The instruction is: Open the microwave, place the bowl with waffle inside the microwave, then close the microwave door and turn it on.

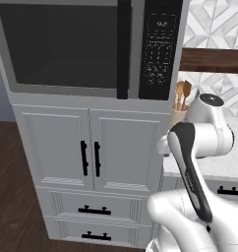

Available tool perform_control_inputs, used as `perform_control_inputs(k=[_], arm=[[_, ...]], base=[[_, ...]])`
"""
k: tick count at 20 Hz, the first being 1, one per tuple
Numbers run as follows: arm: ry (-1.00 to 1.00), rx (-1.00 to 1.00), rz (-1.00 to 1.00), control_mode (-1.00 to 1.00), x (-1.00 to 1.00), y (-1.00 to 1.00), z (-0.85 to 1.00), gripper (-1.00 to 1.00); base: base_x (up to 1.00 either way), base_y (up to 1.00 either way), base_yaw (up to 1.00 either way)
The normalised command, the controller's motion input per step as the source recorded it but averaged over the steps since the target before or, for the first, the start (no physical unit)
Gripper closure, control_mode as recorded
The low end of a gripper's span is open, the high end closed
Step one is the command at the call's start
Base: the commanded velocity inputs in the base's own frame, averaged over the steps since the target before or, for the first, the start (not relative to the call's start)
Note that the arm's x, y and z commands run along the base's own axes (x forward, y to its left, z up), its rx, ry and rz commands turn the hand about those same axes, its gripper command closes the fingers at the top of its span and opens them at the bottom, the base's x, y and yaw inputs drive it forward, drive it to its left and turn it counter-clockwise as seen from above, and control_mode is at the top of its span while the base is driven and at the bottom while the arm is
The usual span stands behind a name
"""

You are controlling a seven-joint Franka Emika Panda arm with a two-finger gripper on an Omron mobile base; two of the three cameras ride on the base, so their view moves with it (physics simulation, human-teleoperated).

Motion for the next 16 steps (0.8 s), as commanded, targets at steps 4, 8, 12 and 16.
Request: perform_control_inputs(k=[4,8,12,16], arm=[[-0.07,-0.15,0.27,-1.0,-0.27,-0.01,0.0,-1.0],[-0.05,-0.12,0.14,-1.0,-0.25,0.17,0.26,-1.0],[-0.04,-0.02,0.0,-1.0,-0.21,0.41,0.57,-1.0],[-0.03,0.0,-0.01,-1.0,-0.07,0.45,0.5,-1.0]], base=[[0.0,0.0,0.0],[0.0,0.0,0.0],[0.0,0.0,0.0],[0.0,0.0,0.0]])
